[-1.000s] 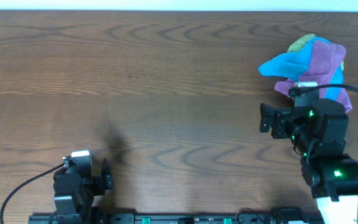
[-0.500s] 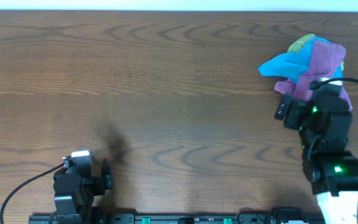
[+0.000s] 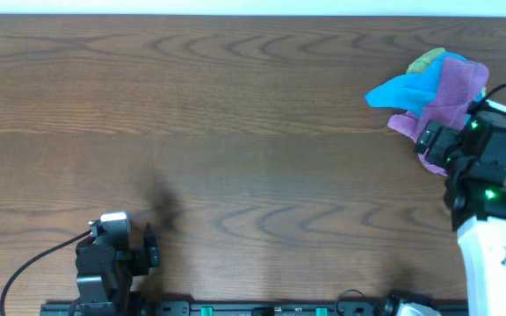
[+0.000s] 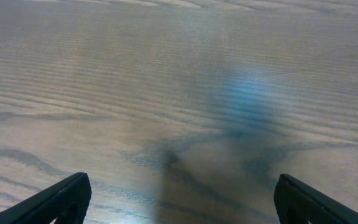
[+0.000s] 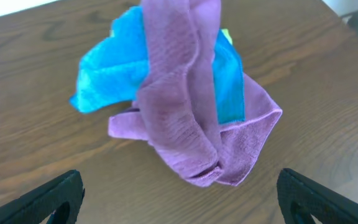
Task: Fold the cloth
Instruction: 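Reach the right gripper to the purple towel and grasp its edge, then pull the purple towel left out of the pile with the right gripper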
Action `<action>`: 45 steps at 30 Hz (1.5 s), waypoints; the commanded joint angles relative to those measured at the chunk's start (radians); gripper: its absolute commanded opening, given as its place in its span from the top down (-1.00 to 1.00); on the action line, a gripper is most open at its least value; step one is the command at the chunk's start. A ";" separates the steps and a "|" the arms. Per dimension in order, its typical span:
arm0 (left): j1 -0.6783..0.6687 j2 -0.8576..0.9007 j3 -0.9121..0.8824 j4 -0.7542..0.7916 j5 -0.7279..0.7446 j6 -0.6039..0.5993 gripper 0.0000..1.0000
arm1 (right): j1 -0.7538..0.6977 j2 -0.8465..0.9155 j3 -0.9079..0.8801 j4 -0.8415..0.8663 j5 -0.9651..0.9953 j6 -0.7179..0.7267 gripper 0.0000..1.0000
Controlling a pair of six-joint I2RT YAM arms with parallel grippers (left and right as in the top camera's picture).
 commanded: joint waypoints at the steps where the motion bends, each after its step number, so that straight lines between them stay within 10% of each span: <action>1: -0.005 -0.006 -0.005 -0.003 0.003 0.014 -0.90 | -0.055 0.069 0.017 0.040 -0.046 0.004 -0.99; 17: -0.005 -0.006 -0.005 -0.003 0.003 0.014 -0.90 | -0.105 0.453 0.017 0.351 -0.205 0.068 -0.93; 22: -0.005 -0.006 -0.005 -0.004 0.004 0.014 -0.90 | -0.105 0.483 0.017 0.388 -0.206 0.083 -0.45; 29: -0.005 -0.006 -0.005 -0.004 0.003 0.014 -0.90 | -0.105 0.483 0.018 0.397 -0.226 0.083 0.98; 45: -0.005 -0.006 -0.005 -0.003 0.003 0.014 -0.90 | 0.102 0.181 0.021 0.320 -0.528 0.079 0.97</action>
